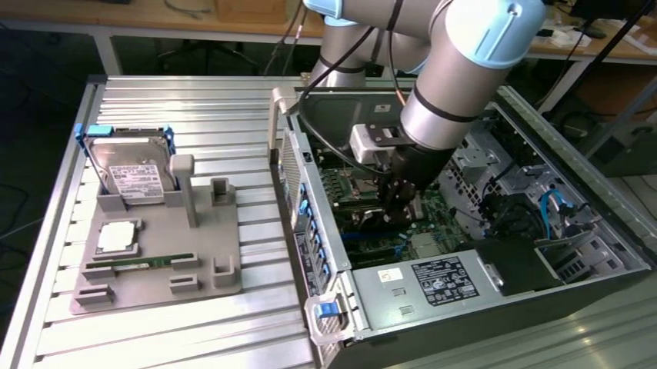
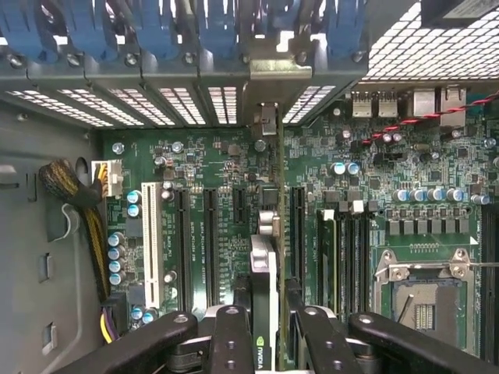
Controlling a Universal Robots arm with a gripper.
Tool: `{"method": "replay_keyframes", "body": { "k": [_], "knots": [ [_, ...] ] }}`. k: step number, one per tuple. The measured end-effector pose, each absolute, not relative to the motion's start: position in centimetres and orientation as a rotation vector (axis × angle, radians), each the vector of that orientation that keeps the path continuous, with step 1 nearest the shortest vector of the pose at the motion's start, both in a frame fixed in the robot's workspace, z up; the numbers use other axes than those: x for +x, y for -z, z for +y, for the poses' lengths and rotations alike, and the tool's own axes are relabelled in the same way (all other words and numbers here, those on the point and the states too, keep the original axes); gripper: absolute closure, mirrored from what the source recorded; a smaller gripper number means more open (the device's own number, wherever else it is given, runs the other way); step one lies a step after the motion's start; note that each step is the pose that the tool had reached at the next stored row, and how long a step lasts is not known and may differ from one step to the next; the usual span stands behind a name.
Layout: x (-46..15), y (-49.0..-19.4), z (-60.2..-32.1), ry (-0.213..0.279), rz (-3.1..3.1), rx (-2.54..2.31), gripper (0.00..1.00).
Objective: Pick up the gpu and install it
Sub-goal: 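Insert the gpu into the slot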
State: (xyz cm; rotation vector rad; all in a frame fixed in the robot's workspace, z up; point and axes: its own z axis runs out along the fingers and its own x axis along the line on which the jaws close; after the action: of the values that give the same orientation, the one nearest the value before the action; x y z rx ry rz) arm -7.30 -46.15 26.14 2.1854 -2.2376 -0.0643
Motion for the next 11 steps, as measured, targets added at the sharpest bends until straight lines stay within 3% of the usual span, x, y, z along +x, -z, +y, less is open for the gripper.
{"method": "replay_keyframes", "body": {
  "k": [11],
  "knots": [
    [-6.93,-26.83,-46.14,0.065,-2.239,2.187,0.73]
  ]
}}
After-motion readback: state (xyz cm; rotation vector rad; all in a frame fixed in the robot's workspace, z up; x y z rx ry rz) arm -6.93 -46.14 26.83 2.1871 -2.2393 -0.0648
